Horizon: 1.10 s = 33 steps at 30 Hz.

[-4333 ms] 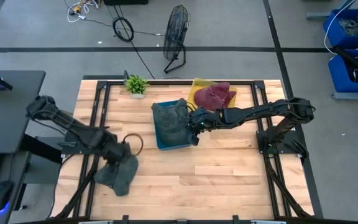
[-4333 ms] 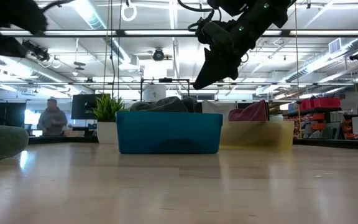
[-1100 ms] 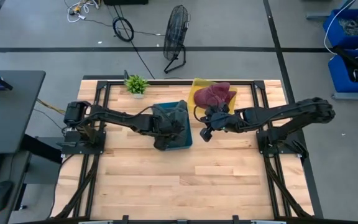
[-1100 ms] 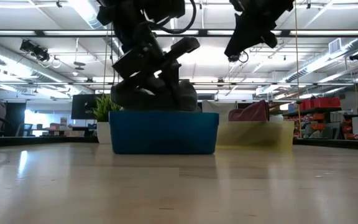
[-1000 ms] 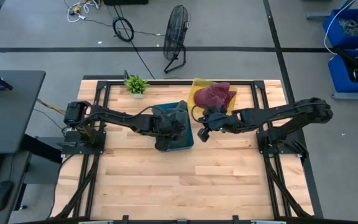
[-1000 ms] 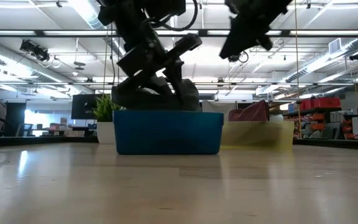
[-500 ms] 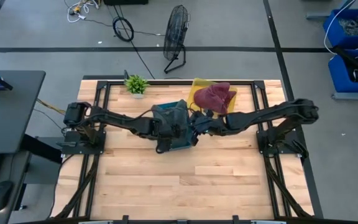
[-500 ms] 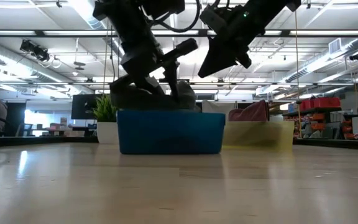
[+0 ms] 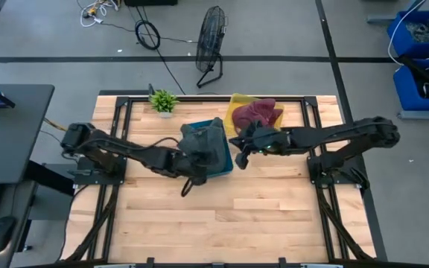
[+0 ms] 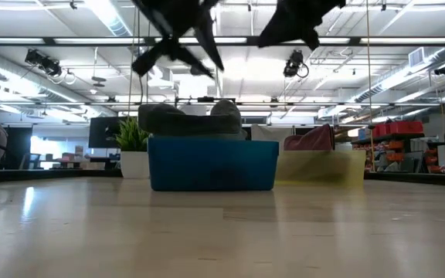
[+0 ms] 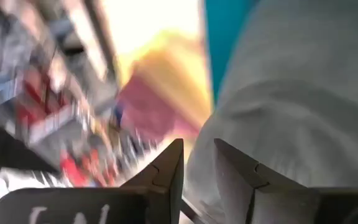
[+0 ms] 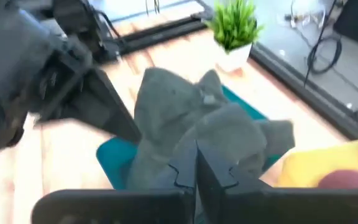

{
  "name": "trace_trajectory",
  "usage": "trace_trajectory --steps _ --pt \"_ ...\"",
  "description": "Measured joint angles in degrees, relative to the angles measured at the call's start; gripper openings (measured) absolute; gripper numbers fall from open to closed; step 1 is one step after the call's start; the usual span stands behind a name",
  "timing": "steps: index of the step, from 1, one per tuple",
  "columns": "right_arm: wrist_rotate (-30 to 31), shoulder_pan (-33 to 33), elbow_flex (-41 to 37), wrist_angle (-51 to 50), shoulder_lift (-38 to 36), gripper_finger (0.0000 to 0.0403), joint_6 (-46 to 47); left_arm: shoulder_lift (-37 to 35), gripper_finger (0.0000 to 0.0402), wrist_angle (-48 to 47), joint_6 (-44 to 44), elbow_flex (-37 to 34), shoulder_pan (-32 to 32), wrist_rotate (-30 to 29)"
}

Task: Pick & Place hat
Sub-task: Put the black cap into the blue bin

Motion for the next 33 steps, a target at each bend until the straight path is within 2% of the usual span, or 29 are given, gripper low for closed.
trace_trajectory --steps 3,6,8,10,12,14,17,21,27,31,33 --pt "0.0 0.2 0.0 -0.4 -2.4 0.0009 -1.3 -4.0 0.0088 -5.5 -13.8 0.1 0.1 -4.6" --pt "0.1 0.3 0.0 -1.9 -3.0 0.0009 -1.5 -8.5 0.0088 -16.7 -30.4 0.1 1.2 -2.3" --pt "0.0 0.6 0.0 -3.6 -2.8 0.0009 -1.2 -11.3 0.0087 -21.7 -42.3 0.0 2.0 4.4" --pt "0.0 1.0 0.0 -4.3 -1.6 0.0009 -1.1 -13.5 0.0087 -25.1 -53.1 0.0 3.2 14.6" --pt "0.0 1.2 -0.1 -5.5 -0.1 0.0009 -1.1 -14.6 0.0087 -25.9 -60.2 0.0 3.9 22.6" --pt "0.0 1.2 0.0 -1.4 2.2 0.0009 -1.1 -14.8 0.0087 -25.3 -62.7 -0.1 4.2 25.3" --pt "-0.2 0.6 0.0 7.5 7.3 0.0009 -4.1 -13.8 0.0087 -23.5 -63.2 0.0 4.3 25.3" --pt "-0.5 -1.8 0.0 14.4 13.7 0.0009 -10.4 -10.0 0.0087 -25.0 -66.6 -0.1 4.6 25.5" --pt "-2.8 -8.3 0.0 16.2 18.9 0.0009 -11.2 -3.1 0.0087 -27.2 -69.5 -0.1 6.2 24.2" --pt "-3.1 -11.6 -0.1 14.0 21.2 0.0009 -9.7 0.4 0.0087 -27.4 -70.1 -0.1 9.8 19.8" --pt "-3.5 -12.4 0.0 12.4 21.9 0.0009 -8.0 1.4 0.0087 -28.1 -70.0 -0.1 12.5 19.5"
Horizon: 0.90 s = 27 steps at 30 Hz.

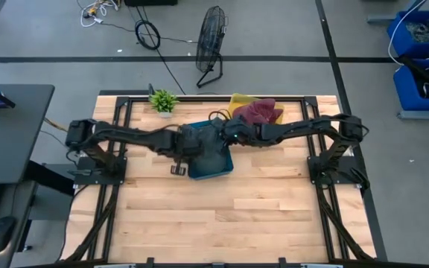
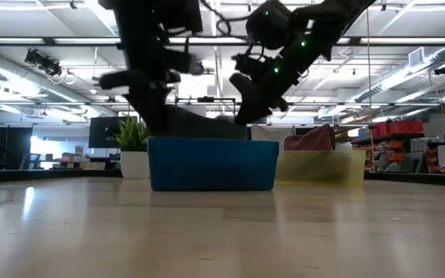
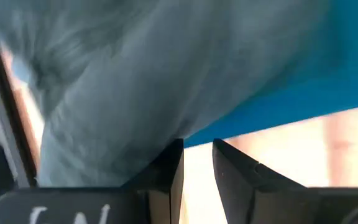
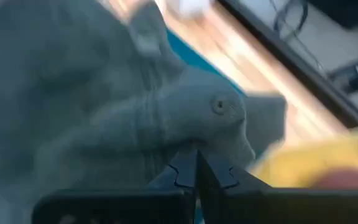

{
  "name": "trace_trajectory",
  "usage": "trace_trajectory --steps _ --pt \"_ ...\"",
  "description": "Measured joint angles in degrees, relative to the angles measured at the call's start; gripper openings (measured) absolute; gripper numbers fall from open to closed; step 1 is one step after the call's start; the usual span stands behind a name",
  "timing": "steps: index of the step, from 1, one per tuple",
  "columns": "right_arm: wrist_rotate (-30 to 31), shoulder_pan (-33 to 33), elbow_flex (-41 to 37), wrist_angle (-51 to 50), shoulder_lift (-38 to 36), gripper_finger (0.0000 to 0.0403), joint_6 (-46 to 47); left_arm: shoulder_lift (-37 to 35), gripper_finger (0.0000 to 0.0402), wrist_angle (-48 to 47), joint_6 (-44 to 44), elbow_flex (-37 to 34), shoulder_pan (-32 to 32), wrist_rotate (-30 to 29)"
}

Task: Pick & Place hat
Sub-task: Put the black cap into the blue bin

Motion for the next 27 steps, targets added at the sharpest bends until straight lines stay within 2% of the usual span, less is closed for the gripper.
trace_trajectory --steps 4,6,10,13,18,22,27 --pt "-0.7 -0.3 0.0 -2.9 1.9 0.0009 1.7 1.7 0.0087 1.5 1.4 0.0 5.6 -0.1" --pt "-1.0 0.0 0.0 -2.2 2.8 0.0009 2.5 2.2 0.0087 5.2 3.6 0.0 7.8 0.4" --pt "-2.6 0.3 0.0 1.5 4.9 0.0009 3.0 2.7 0.0087 12.8 9.1 -0.1 9.7 4.1" --pt "-2.6 0.3 -0.1 3.0 6.0 0.0009 3.1 2.7 0.0087 14.1 11.0 -0.1 9.9 4.9" --pt "-1.7 0.2 0.0 2.0 6.6 0.0009 5.5 2.7 0.0087 8.8 8.6 0.1 11.6 5.6" --pt "-1.8 0.6 0.0 2.1 5.5 0.0009 3.4 1.6 0.0087 1.2 10.1 0.1 11.2 5.0" --pt "-2.0 1.6 0.4 1.5 1.1 0.0009 1.8 -5.2 0.0087 -7.6 5.5 0.3 8.2 -1.9"
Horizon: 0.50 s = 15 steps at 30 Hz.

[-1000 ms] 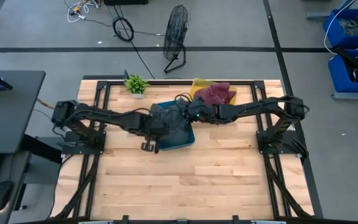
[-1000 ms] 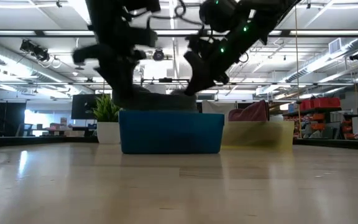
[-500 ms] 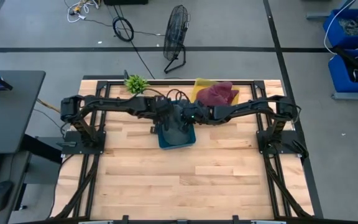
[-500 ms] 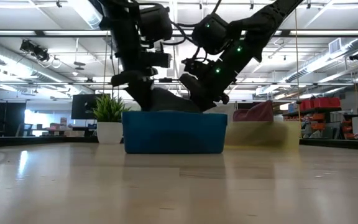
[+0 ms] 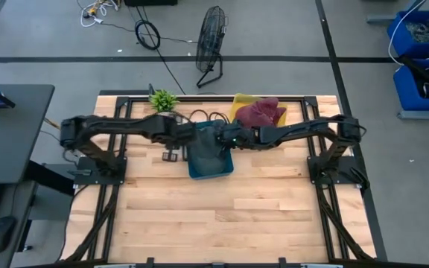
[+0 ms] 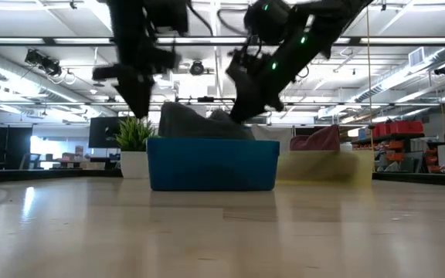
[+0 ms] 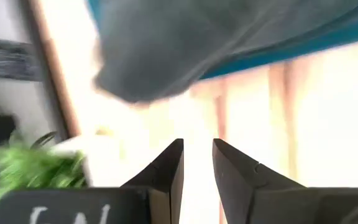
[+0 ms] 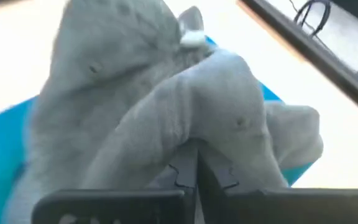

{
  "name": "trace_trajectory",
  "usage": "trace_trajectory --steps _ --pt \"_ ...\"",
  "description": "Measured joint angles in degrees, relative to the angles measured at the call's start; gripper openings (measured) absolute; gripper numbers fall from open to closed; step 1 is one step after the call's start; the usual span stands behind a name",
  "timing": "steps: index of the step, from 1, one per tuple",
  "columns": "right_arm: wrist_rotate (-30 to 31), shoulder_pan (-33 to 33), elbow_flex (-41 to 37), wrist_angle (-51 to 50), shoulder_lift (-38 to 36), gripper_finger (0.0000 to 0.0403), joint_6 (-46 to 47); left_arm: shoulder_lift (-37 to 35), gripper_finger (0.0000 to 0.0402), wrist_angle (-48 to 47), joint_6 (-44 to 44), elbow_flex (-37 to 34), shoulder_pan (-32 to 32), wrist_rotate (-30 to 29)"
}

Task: Pick & Place hat
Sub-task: Put the black cap into the blue bin

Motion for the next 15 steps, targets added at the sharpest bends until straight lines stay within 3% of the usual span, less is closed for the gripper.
trace_trajectory --steps 4,9,15 --pt "0.0 0.8 0.2 -3.3 -4.9 0.0009 0.3 -8.7 0.0087 -2.8 -4.5 0.0 -2.0 -3.0" --pt "-0.1 2.8 0.3 -3.1 -11.1 0.0009 0.7 -20.4 0.0087 0.3 -8.4 0.1 -4.2 -3.1" --pt "-4.9 5.5 0.4 4.0 -10.2 0.0009 0.2 -33.8 0.0087 5.9 -12.8 -0.2 -6.4 -2.8"
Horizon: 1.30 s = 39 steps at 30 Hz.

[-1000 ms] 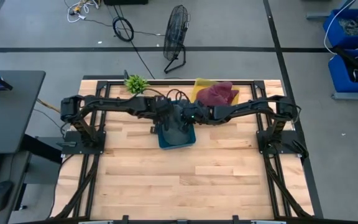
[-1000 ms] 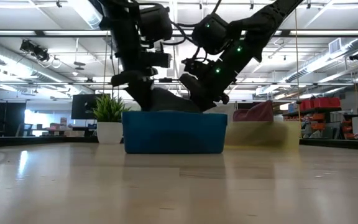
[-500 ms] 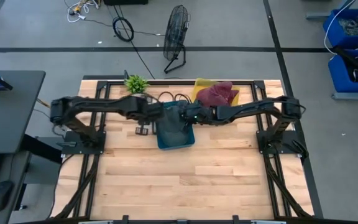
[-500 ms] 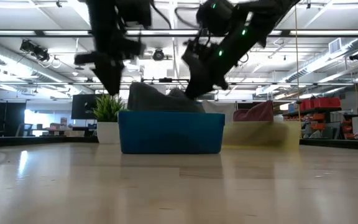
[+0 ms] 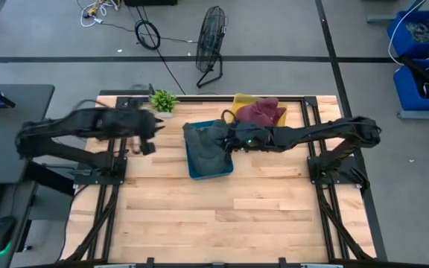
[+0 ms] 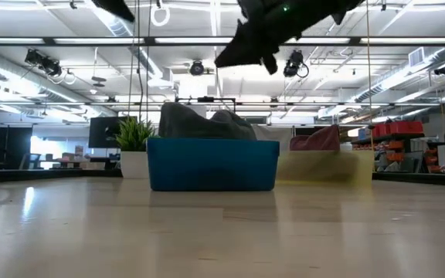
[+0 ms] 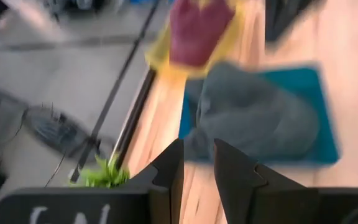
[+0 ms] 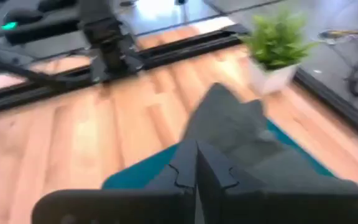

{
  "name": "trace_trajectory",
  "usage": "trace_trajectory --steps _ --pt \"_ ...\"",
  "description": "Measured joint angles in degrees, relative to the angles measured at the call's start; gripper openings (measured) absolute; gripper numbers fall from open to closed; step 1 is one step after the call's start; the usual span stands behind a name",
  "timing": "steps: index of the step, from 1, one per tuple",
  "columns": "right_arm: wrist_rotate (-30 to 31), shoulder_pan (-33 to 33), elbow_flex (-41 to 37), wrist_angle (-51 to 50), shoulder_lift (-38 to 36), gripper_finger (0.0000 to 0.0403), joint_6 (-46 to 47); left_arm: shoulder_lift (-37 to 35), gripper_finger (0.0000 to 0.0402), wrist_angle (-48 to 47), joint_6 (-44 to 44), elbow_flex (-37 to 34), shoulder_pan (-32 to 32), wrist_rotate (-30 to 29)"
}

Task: Pick & Place hat
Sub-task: Put the black cap into the blue bin

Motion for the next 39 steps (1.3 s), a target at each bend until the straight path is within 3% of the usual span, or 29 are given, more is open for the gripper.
trace_trajectory --steps 7,10,19,21,32,39 --pt "0.5 1.3 -0.2 6.9 10.9 0.0009 -2.5 -9.9 0.0087 3.1 -4.3 -0.1 -6.0 1.3" --pt "0.9 0.4 -0.2 9.7 15.4 0.0009 -2.5 -11.8 0.0087 8.3 -2.3 -2.8 -7.7 -1.2" --pt "0.9 -4.1 0.1 10.5 21.2 0.0009 3.5 -18.8 0.0087 40.1 2.9 -29.9 -6.2 -3.8" --pt "0.9 -5.0 0.1 9.8 21.8 0.0009 3.7 -19.6 0.0087 44.7 1.6 -33.8 -5.3 -3.9" --pt "-1.0 -6.0 0.1 8.0 22.8 0.0009 6.0 -20.1 0.0087 49.9 -11.5 -47.9 -4.4 -3.8" --pt "-5.2 -4.0 -0.4 10.6 17.5 0.0009 3.3 -20.3 0.0087 53.7 -10.4 -49.4 -4.4 -3.8"
